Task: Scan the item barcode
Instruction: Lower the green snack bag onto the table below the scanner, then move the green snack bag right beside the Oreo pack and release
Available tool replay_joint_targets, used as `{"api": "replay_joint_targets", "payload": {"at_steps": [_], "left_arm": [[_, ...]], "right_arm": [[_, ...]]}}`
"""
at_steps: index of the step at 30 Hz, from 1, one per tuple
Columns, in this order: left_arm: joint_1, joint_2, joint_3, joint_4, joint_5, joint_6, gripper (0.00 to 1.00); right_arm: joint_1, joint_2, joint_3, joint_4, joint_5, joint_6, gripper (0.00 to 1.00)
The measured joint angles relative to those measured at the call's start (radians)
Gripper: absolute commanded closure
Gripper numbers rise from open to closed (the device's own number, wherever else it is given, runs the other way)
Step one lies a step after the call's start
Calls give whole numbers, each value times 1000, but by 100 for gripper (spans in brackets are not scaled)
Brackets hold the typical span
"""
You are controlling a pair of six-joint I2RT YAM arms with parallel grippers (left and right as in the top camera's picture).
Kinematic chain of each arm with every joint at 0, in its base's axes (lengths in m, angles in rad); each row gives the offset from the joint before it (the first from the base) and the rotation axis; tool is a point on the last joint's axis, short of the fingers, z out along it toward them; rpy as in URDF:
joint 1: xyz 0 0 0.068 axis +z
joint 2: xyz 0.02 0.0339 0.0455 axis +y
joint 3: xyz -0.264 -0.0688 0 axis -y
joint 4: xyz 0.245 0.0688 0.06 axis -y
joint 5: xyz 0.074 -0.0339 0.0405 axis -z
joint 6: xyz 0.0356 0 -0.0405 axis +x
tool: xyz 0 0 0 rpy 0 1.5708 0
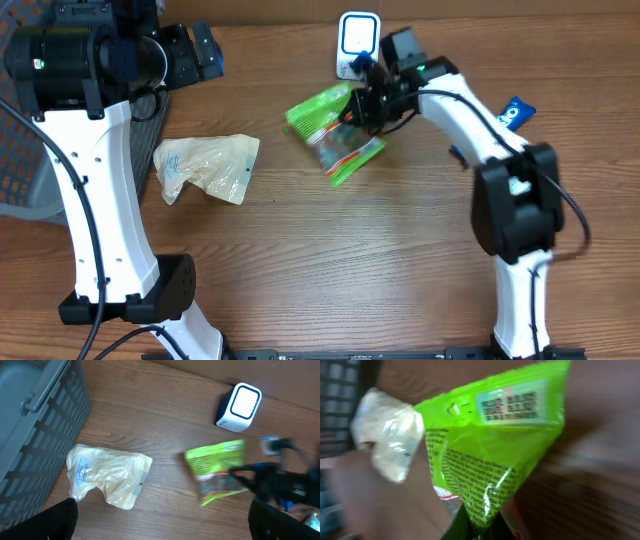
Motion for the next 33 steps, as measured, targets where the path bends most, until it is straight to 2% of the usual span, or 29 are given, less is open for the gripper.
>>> {"api": "replay_joint_targets", "payload": {"at_steps": [4, 8, 11, 15, 21, 25, 30, 31, 33], "left_arm": [[0, 0, 0, 0, 0, 0, 0], [0, 0, 0, 0, -1, 0, 0], [0, 0, 0, 0, 0, 0, 0], [0, 0, 0, 0, -1, 0, 0], [0, 0, 0, 0, 0, 0, 0], [0, 0, 0, 0, 0, 0, 0], [0, 0, 0, 0, 0, 0, 0], [0, 0, 0, 0, 0, 0, 0], [0, 0, 0, 0, 0, 0, 0]], "right_arm": [[-12, -206, 0, -91, 298, -61, 96], [-28, -359, 10, -233, 640, -55, 96], [-35, -393, 18, -392, 923, 21, 96], [-47, -379, -30, -555, 1239, 212, 96], [-97, -370, -182, -484, 1424, 347, 96], [-152, -369, -270, -465, 1486, 376, 96], [-247, -364, -288, -479, 1519, 390, 96], [-264, -364, -288, -478, 1521, 394, 84], [-275, -364, -288, -468, 1509, 401, 31]]}}
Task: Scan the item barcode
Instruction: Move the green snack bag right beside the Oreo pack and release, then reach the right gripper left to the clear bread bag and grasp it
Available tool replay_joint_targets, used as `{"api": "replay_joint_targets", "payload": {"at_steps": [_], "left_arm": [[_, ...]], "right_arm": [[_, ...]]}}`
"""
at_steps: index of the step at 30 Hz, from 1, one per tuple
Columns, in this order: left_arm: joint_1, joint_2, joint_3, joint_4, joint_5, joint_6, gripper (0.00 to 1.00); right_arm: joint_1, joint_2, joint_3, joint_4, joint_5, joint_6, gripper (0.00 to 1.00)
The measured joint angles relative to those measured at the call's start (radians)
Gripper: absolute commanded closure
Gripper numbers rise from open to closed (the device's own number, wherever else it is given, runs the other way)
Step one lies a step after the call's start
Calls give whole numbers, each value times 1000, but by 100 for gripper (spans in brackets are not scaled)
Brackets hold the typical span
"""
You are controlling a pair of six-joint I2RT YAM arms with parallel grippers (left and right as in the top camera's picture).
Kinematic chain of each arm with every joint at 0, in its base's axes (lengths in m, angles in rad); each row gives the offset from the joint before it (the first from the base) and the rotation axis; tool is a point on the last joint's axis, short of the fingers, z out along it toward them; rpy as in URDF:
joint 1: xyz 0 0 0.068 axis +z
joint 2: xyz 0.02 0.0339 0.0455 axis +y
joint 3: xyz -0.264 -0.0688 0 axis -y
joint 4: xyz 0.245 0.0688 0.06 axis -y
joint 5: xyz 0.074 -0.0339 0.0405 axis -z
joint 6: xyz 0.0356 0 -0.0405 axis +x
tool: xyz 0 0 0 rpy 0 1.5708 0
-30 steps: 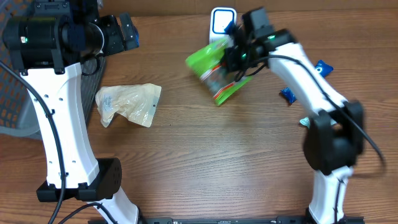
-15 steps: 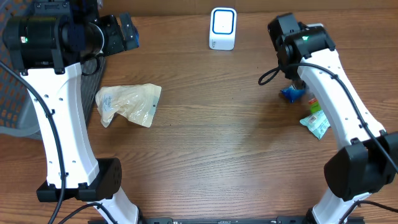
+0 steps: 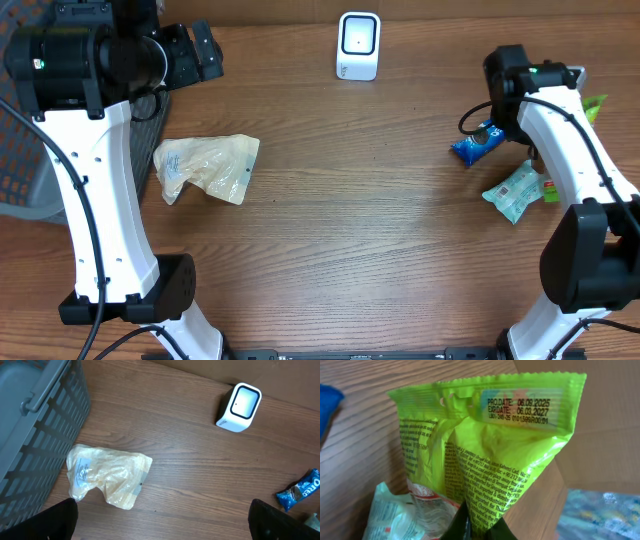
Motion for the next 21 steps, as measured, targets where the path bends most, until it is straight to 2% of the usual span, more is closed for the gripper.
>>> {"api": "replay_joint_targets", "payload": {"at_steps": [1, 2, 5, 10, 15, 18, 21], "left_arm": [[0, 0, 0, 0, 0, 0, 0], [0, 0, 0, 0, 0, 0, 0], [0, 0, 0, 0, 0, 0, 0], [0, 0, 0, 0, 0, 0, 0], [0, 0, 0, 0, 0, 0, 0], [0, 0, 0, 0, 0, 0, 0], [0, 0, 0, 0, 0, 0, 0]], "right_arm": [[0, 0, 0, 10, -5, -2, 5], [3, 0, 0, 27, -24, -3, 0], [14, 0, 0, 85, -111, -6, 0], [25, 0, 13, 119, -389, -93, 0], [26, 0, 123, 164, -818, -199, 1], [28, 0, 164, 299, -1107, -233, 3], [48, 3, 168, 416, -1287, -210, 4]]}}
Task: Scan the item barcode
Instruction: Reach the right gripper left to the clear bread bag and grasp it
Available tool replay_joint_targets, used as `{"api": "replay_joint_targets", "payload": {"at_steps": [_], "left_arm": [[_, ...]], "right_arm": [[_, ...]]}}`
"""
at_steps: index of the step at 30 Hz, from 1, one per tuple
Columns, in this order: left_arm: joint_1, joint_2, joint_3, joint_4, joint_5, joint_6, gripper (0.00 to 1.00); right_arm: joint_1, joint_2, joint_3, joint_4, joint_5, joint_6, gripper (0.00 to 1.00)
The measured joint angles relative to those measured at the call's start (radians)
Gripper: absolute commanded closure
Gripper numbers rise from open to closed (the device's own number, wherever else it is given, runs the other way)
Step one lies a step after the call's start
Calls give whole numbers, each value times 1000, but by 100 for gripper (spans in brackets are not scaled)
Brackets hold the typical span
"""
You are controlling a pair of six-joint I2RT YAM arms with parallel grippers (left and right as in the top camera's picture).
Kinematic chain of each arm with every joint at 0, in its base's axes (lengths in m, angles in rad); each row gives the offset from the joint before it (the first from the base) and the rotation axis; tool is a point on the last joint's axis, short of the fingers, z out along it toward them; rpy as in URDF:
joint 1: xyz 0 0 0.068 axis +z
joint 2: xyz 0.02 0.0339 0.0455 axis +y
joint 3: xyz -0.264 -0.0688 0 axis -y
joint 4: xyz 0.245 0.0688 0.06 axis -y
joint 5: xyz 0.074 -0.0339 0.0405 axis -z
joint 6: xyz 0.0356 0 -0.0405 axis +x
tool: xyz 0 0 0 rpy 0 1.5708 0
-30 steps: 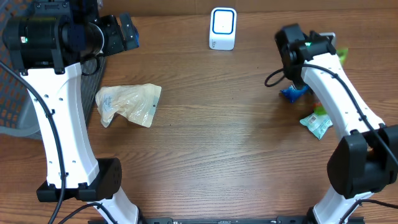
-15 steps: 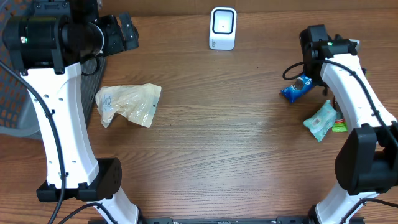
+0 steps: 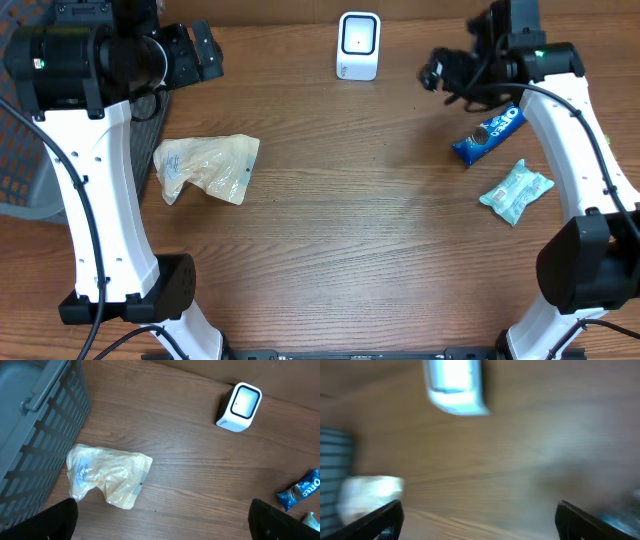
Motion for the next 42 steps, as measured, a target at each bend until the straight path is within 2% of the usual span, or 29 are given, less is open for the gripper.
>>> {"api": "replay_joint_targets", "payload": {"at_steps": [6, 17, 25, 35, 39, 42], "left_arm": [[0, 0, 0, 0, 0, 0, 0], [0, 0, 0, 0, 0, 0, 0], [0, 0, 0, 0, 0, 0, 0], [0, 0, 0, 0, 0, 0, 0], [0, 0, 0, 0, 0, 0, 0], [0, 0, 0, 0, 0, 0, 0]], "right_arm": [[149, 92, 6, 182, -150, 109, 8], [478, 391, 7, 522, -198, 286, 9], [625, 456, 7, 603, -70, 310, 8], [724, 504, 10, 687, 87, 307, 9], [737, 533, 9, 799, 162, 291, 12], [736, 570, 10, 926, 197, 246, 18]]}}
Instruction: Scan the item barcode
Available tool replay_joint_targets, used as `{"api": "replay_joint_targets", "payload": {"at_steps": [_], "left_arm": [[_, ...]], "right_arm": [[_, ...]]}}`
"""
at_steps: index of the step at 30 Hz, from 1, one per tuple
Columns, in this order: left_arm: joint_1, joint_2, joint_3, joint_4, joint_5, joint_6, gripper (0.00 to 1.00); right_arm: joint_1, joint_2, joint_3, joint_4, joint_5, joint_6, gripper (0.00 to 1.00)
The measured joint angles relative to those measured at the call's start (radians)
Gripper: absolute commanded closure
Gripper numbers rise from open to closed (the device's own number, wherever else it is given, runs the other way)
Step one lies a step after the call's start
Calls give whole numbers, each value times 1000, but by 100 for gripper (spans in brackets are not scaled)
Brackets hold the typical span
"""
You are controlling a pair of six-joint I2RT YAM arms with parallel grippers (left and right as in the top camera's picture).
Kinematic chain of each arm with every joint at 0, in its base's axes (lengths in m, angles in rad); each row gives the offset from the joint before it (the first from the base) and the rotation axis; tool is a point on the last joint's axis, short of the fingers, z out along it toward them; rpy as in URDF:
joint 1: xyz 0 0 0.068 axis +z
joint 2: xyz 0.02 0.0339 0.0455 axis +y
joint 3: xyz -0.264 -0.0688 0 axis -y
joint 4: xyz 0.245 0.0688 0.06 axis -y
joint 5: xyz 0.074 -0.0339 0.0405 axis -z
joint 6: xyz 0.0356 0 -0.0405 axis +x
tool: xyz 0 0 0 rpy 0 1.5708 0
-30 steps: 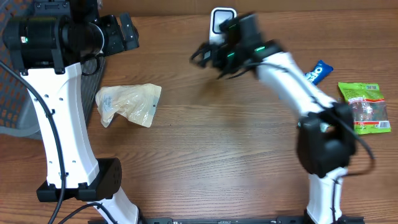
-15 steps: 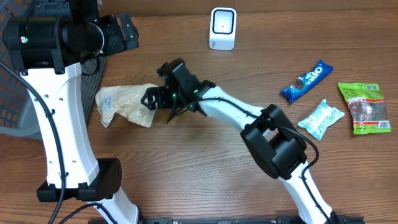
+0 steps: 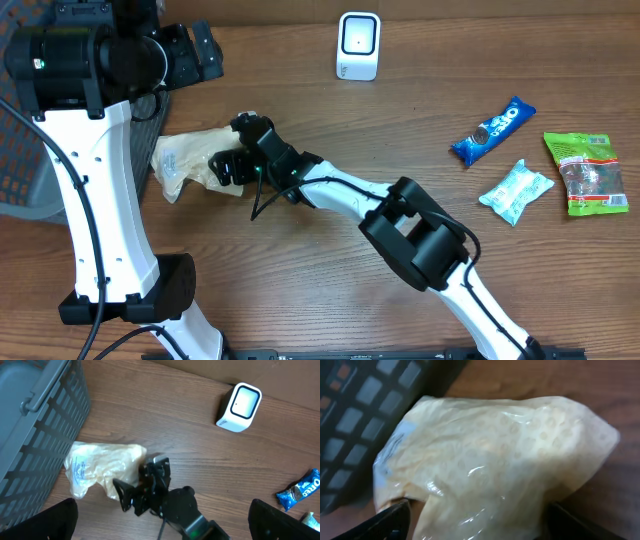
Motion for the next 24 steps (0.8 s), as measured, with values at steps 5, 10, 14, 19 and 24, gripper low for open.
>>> {"api": "replay_joint_targets", "payload": {"at_steps": [5, 10, 14, 19, 24], "left_arm": [[0, 0, 0, 0, 0, 0, 0], [0, 0, 0, 0, 0, 0, 0], [0, 0, 0, 0, 0, 0, 0], [0, 0, 0, 0, 0, 0, 0], [0, 0, 0, 0, 0, 0, 0]], "right_arm": [[-4, 39, 2, 67, 32, -54, 57], [-5, 43, 7, 7, 33, -74, 96], [-6, 42, 29, -78, 37, -64, 96], [-23, -22, 40, -312, 32, 8, 96], [-93, -112, 27, -607, 25, 24, 96]]}}
